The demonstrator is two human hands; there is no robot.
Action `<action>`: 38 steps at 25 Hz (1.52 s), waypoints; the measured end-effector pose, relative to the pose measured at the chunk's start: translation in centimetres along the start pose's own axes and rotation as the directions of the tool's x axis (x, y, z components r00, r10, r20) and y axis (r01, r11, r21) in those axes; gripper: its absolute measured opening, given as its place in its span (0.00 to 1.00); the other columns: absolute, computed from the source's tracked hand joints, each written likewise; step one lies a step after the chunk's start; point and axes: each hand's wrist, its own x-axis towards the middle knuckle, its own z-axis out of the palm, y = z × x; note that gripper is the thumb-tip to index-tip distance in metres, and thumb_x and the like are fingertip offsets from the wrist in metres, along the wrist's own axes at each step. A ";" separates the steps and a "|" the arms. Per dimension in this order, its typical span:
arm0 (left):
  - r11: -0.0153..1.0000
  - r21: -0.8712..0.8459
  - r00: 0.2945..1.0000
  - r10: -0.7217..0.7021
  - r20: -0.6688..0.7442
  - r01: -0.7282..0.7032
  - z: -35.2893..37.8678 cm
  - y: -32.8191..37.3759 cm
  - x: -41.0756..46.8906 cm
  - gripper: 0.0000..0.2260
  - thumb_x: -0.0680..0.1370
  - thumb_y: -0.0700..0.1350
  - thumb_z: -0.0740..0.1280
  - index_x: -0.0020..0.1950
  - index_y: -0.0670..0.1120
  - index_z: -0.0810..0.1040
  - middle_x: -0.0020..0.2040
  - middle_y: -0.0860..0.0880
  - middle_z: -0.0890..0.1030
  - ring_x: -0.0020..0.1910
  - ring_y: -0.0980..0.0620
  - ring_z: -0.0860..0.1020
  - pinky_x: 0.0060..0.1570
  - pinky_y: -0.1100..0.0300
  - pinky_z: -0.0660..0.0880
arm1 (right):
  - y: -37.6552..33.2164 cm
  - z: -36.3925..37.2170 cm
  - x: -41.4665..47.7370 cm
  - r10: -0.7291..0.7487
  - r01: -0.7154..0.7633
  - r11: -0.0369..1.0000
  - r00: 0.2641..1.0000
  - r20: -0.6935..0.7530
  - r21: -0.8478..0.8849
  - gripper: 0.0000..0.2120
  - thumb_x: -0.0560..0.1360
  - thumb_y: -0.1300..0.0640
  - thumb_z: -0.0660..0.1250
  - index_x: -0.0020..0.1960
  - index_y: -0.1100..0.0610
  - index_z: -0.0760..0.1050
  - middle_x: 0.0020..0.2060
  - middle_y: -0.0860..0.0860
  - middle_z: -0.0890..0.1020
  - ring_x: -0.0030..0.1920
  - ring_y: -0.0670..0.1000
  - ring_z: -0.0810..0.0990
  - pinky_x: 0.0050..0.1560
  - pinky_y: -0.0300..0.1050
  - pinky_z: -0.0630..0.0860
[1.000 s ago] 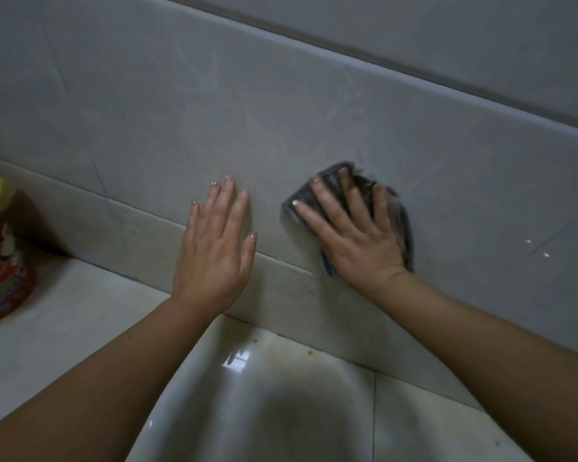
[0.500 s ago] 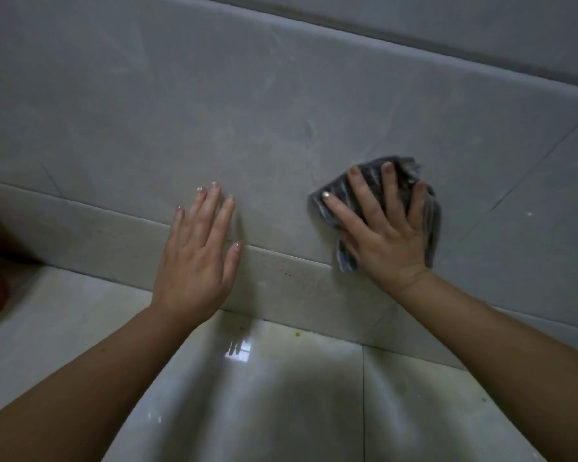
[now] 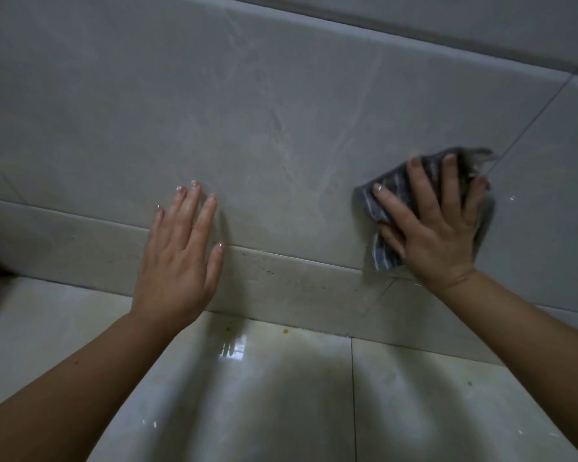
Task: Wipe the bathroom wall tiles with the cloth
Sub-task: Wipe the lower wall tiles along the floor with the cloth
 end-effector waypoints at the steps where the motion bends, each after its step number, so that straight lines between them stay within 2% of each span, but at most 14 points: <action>1: 1.000 -0.001 1.000 -0.006 0.002 0.006 0.1 0.0 0.1 0.27 0.81 0.49 0.55 0.79 0.42 0.58 0.80 0.42 0.56 0.80 0.46 0.51 0.77 0.45 0.50 | 0.1 0.1 0.3 0.035 -0.035 0.999 0.999 -0.010 -0.015 0.28 0.82 0.44 0.58 0.78 0.45 0.52 0.79 0.52 0.46 0.78 0.59 0.41 0.74 0.62 0.39; 4: 1.000 0.000 1.000 -0.001 0.007 0.001 0.3 0.1 0.0 0.27 0.81 0.49 0.55 0.79 0.42 0.58 0.80 0.42 0.56 0.80 0.46 0.51 0.77 0.45 0.50 | -1.4 1.4 -3.5 -0.079 0.082 0.996 0.994 0.075 -0.029 0.30 0.80 0.45 0.58 0.78 0.47 0.52 0.79 0.52 0.46 0.78 0.60 0.41 0.74 0.62 0.37; 7: 1.000 0.014 1.000 -0.002 0.006 0.002 0.2 -0.4 -0.4 0.26 0.81 0.49 0.55 0.79 0.42 0.58 0.80 0.42 0.56 0.80 0.46 0.52 0.77 0.45 0.51 | -2.5 2.1 -8.6 -0.293 0.300 0.954 0.922 0.255 0.009 0.36 0.74 0.51 0.63 0.78 0.47 0.52 0.79 0.51 0.47 0.78 0.58 0.41 0.75 0.61 0.39; 12: 0.996 0.071 0.998 -0.049 0.035 0.046 -1.2 -3.9 -1.8 0.27 0.81 0.49 0.55 0.79 0.42 0.57 0.80 0.42 0.55 0.80 0.46 0.51 0.77 0.45 0.50 | -7.5 2.8 -5.8 -0.272 0.267 0.962 0.931 0.241 0.055 0.31 0.75 0.55 0.57 0.77 0.47 0.55 0.78 0.50 0.51 0.78 0.58 0.45 0.75 0.60 0.38; 18: 0.969 0.160 0.981 -0.191 0.012 0.187 -3.1 -10.5 -4.2 0.27 0.81 0.49 0.56 0.79 0.42 0.58 0.80 0.42 0.56 0.80 0.45 0.52 0.78 0.48 0.49 | -20.0 6.0 2.6 -0.313 0.283 0.942 0.935 0.167 0.180 0.30 0.74 0.59 0.51 0.76 0.51 0.57 0.77 0.51 0.55 0.74 0.56 0.51 0.76 0.56 0.36; 21: 0.969 0.172 0.982 -0.184 0.043 0.175 -3.4 -12.7 -6.8 0.27 0.81 0.51 0.56 0.79 0.42 0.58 0.80 0.42 0.56 0.80 0.46 0.52 0.78 0.52 0.46 | -23.6 7.9 1.5 -0.512 0.461 0.853 0.831 0.217 0.246 0.32 0.71 0.62 0.51 0.76 0.57 0.55 0.75 0.53 0.58 0.74 0.56 0.52 0.76 0.55 0.33; 24: 0.957 0.165 0.965 -0.253 0.063 0.240 -3.7 -14.8 -10.0 0.28 0.82 0.52 0.55 0.79 0.43 0.58 0.80 0.43 0.57 0.80 0.46 0.52 0.78 0.53 0.44 | -23.6 7.9 1.5 -0.683 0.632 0.729 0.696 0.220 0.264 0.32 0.69 0.63 0.50 0.73 0.61 0.64 0.69 0.57 0.73 0.71 0.59 0.61 0.76 0.54 0.35; 26: 0.950 0.179 0.961 -0.270 0.066 0.255 -4.2 -16.1 -10.7 0.27 0.82 0.52 0.55 0.79 0.43 0.58 0.80 0.43 0.57 0.80 0.47 0.52 0.78 0.51 0.46 | -24.1 7.3 5.9 -0.673 0.628 0.733 0.725 0.146 0.261 0.30 0.70 0.63 0.51 0.71 0.61 0.67 0.67 0.59 0.74 0.69 0.60 0.62 0.76 0.54 0.36; 28: 0.944 0.184 0.957 -0.287 0.040 0.276 -4.8 -17.7 -10.5 0.27 0.82 0.52 0.56 0.79 0.43 0.58 0.80 0.43 0.57 0.80 0.47 0.52 0.78 0.50 0.48 | -27.2 7.3 11.8 -0.604 0.563 0.776 0.793 0.079 0.285 0.29 0.72 0.62 0.50 0.73 0.61 0.65 0.71 0.61 0.70 0.71 0.62 0.59 0.76 0.57 0.38; 30: 0.932 0.178 0.947 -0.320 0.003 0.314 -5.3 -19.1 -10.5 0.28 0.81 0.51 0.57 0.79 0.44 0.57 0.80 0.43 0.57 0.80 0.47 0.51 0.78 0.50 0.48 | -32.2 8.6 15.3 -0.596 0.565 0.783 0.801 0.053 0.260 0.29 0.73 0.61 0.47 0.74 0.61 0.63 0.72 0.62 0.66 0.73 0.64 0.59 0.75 0.60 0.38; 32: 0.917 0.198 0.936 -0.351 -0.017 0.347 -5.5 -20.3 -11.1 0.27 0.81 0.50 0.57 0.79 0.43 0.58 0.80 0.43 0.57 0.80 0.47 0.51 0.78 0.49 0.48 | -36.5 10.3 15.2 -0.675 0.643 0.732 0.728 0.117 0.223 0.29 0.74 0.61 0.46 0.73 0.62 0.66 0.72 0.62 0.67 0.73 0.64 0.63 0.75 0.61 0.37; 35: 0.907 0.242 0.933 -0.358 0.017 0.344 -5.8 -21.6 -12.7 0.27 0.81 0.51 0.56 0.79 0.43 0.59 0.80 0.43 0.57 0.80 0.47 0.52 0.78 0.49 0.48 | -37.7 11.5 11.5 -0.851 0.844 0.514 0.479 0.213 0.153 0.29 0.71 0.63 0.47 0.69 0.65 0.71 0.70 0.64 0.69 0.72 0.66 0.62 0.75 0.60 0.34; 36: 0.906 0.253 0.933 -0.358 0.035 0.339 -6.0 -22.1 -13.1 0.27 0.82 0.51 0.56 0.79 0.43 0.59 0.80 0.44 0.57 0.80 0.47 0.51 0.78 0.49 0.49 | -37.2 11.0 11.2 -0.869 0.862 0.485 0.457 0.192 0.147 0.29 0.71 0.62 0.47 0.68 0.66 0.72 0.69 0.64 0.70 0.71 0.66 0.63 0.75 0.60 0.34; 38: 0.902 0.265 0.930 -0.364 0.044 0.341 -6.5 -23.2 -13.6 0.27 0.82 0.52 0.55 0.79 0.43 0.59 0.80 0.44 0.57 0.80 0.48 0.51 0.77 0.48 0.50 | -36.2 8.9 13.0 -0.852 0.826 0.524 0.508 0.129 0.206 0.31 0.70 0.62 0.45 0.72 0.65 0.66 0.72 0.66 0.64 0.73 0.67 0.59 0.74 0.60 0.31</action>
